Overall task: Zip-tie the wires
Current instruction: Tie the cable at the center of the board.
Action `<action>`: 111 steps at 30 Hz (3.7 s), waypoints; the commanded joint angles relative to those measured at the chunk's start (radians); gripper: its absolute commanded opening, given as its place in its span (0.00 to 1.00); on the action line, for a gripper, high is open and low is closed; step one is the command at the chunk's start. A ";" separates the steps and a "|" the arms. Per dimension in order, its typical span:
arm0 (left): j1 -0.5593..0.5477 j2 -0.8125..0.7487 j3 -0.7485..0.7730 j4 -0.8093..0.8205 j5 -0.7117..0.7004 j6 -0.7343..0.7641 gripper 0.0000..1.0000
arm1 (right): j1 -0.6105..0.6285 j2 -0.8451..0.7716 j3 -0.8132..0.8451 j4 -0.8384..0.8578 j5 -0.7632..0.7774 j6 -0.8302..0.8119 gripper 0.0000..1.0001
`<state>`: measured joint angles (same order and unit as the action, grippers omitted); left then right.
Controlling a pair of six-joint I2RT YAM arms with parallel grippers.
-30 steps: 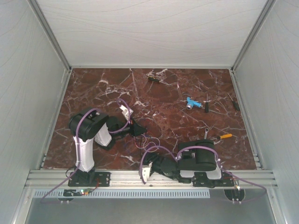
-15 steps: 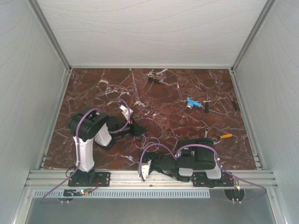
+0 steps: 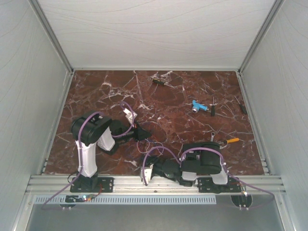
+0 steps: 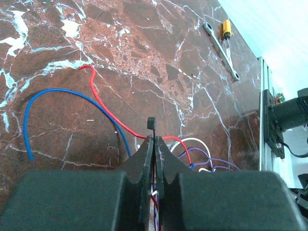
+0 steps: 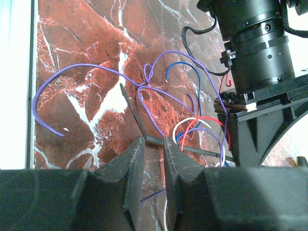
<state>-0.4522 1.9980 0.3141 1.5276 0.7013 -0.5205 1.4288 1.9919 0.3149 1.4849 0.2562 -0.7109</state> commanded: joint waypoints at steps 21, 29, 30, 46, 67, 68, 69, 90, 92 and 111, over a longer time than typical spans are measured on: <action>0.014 0.015 0.007 0.304 0.017 -0.015 0.00 | -0.001 0.032 0.057 0.007 -0.076 0.055 0.18; 0.015 0.018 0.006 0.304 0.014 -0.016 0.00 | -0.002 0.035 0.065 0.001 -0.080 0.067 0.16; 0.015 0.019 0.006 0.304 0.014 -0.017 0.00 | -0.002 0.034 0.064 -0.001 -0.082 0.069 0.16; 0.010 -0.021 -0.027 0.304 0.030 0.003 0.00 | -0.051 -0.095 0.042 -0.123 -0.120 0.182 0.00; -0.014 -0.093 -0.084 0.304 0.037 0.160 0.00 | -0.353 -0.401 0.097 -0.617 -0.507 0.638 0.00; -0.014 -0.092 -0.086 0.304 0.037 0.170 0.00 | -0.369 -0.406 0.105 -0.641 -0.536 0.659 0.00; -0.014 -0.093 -0.089 0.304 0.037 0.177 0.00 | -0.393 -0.409 0.115 -0.663 -0.566 0.679 0.00; -0.013 -0.169 -0.108 0.305 0.064 0.289 0.00 | -0.659 -0.240 0.231 -0.536 -1.168 1.153 0.00; -0.013 -0.172 -0.109 0.305 0.057 0.296 0.00 | -0.682 -0.223 0.236 -0.503 -1.223 1.205 0.00; -0.013 -0.228 -0.106 0.305 0.058 0.393 0.00 | -0.789 -0.129 0.272 -0.388 -1.391 1.513 0.00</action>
<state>-0.4595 1.7882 0.2047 1.5410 0.7483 -0.1753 0.6548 1.8442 0.5858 0.9936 -1.0779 0.7059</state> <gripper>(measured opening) 0.003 0.005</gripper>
